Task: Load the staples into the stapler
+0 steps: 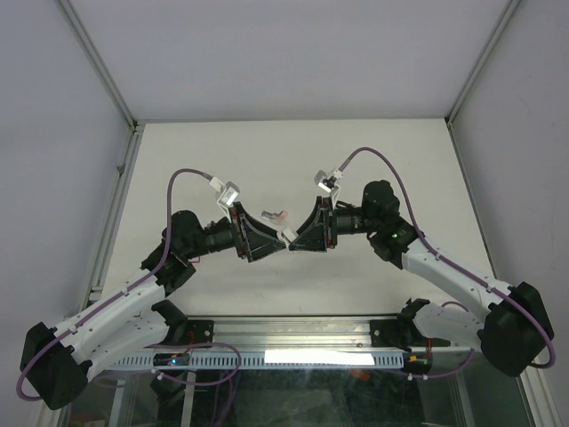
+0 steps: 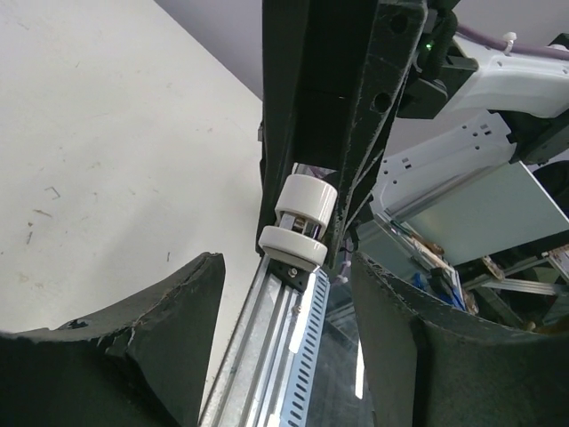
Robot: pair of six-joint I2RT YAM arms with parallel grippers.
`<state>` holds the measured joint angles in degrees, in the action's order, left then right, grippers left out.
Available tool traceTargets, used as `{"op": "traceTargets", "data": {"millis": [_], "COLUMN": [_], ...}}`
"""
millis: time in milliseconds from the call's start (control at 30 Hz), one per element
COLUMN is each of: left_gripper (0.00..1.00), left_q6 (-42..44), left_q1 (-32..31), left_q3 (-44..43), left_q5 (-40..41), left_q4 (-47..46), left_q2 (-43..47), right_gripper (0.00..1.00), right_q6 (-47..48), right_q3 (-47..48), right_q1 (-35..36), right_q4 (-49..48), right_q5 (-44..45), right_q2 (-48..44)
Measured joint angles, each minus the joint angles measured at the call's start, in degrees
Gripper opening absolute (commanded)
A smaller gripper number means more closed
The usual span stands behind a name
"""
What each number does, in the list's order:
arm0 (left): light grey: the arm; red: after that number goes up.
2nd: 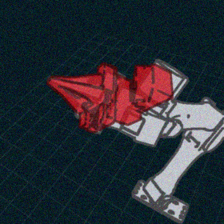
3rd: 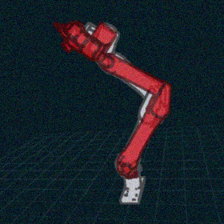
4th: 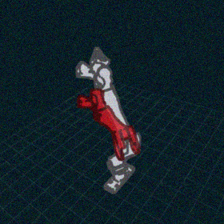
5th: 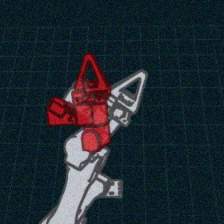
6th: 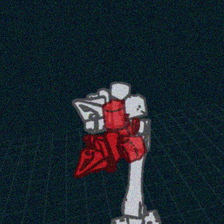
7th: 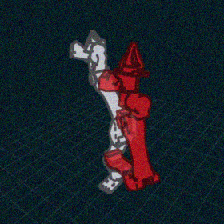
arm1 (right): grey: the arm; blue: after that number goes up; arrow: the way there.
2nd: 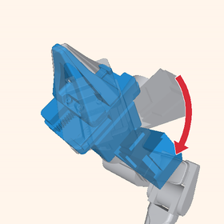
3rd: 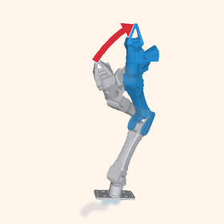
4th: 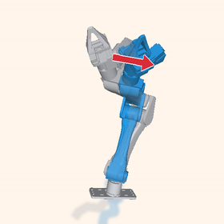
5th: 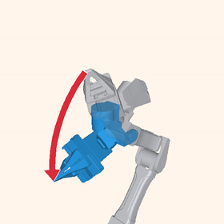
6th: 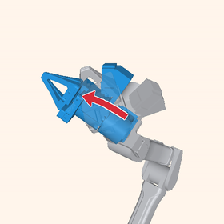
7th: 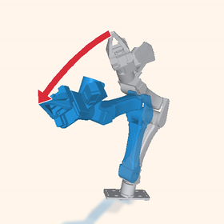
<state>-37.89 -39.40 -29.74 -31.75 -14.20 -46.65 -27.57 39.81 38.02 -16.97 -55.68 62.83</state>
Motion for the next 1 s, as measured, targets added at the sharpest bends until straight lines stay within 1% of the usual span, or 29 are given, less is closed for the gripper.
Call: {"op": "traceTargets", "data": {"millis": [67,133,200,233,367,467,633,667,800,933,1000], "left_gripper": [0.55,0.47,0.43,0.43,0.50,0.58,0.59,0.58,0.48,0.35,0.33], "left_q6": [0.0,-0.2,-0.2,-0.4,-0.5,-0.5,-0.7,-0.7,-1.4,-2.0,-2.0], "left_q1": [0.0,0.0,0.0,0.0,0.0,0.0,0.0,0.0,0.0,0.0,0.0], "left_q3": [0.0,0.0,0.0,0.0,0.0,0.0,0.0,0.0,0.0,0.0,0.0], "left_q5": [-0.5,-1.0,-1.5,-1.7,-2.1,-2.5,-2.9,-2.9,-3.0,-3.3,-3.4], "left_q4": [-0.8,-1.4,-2.0,-2.1,-2.8,-3.0,-3.5,-3.6,-4.4,-5.4,-5.5], "left_q2": [0.0,0.0,-0.2,-0.2,-0.7,-1.1,-1.6,-1.7,-1.8,-1.9,-2.2], "right_gripper": [0.00,0.00,0.00,0.00,0.00,0.00,0.00,0.00,0.00,0.00,0.00], "right_q6": [-0.1,-0.2,-0.3,-0.3,-0.5,-0.5,-0.5,-0.6,-0.6,-0.7,-0.8], "right_q3": [0.0,0.0,0.0,0.0,0.0,0.0,0.0,0.0,0.0,0.0,0.0], "right_q1": [0.0,0.0,0.0,0.0,0.0,0.0,0.0,0.0,0.1,0.2,0.2], "right_q4": [-0.1,-0.3,-0.3,-0.3,-0.3,-0.3,-0.3,-0.3,-0.3,-0.3,-0.4], "right_q5": [-0.4,-0.7,-0.8,-0.9,-1.5,-2.1,-2.8,-2.9,-3.6,-3.6,-3.8], "right_q2": [0.2,0.4,0.6,0.6,0.6,0.6,0.6,0.6,1.0,1.6,1.6]}}
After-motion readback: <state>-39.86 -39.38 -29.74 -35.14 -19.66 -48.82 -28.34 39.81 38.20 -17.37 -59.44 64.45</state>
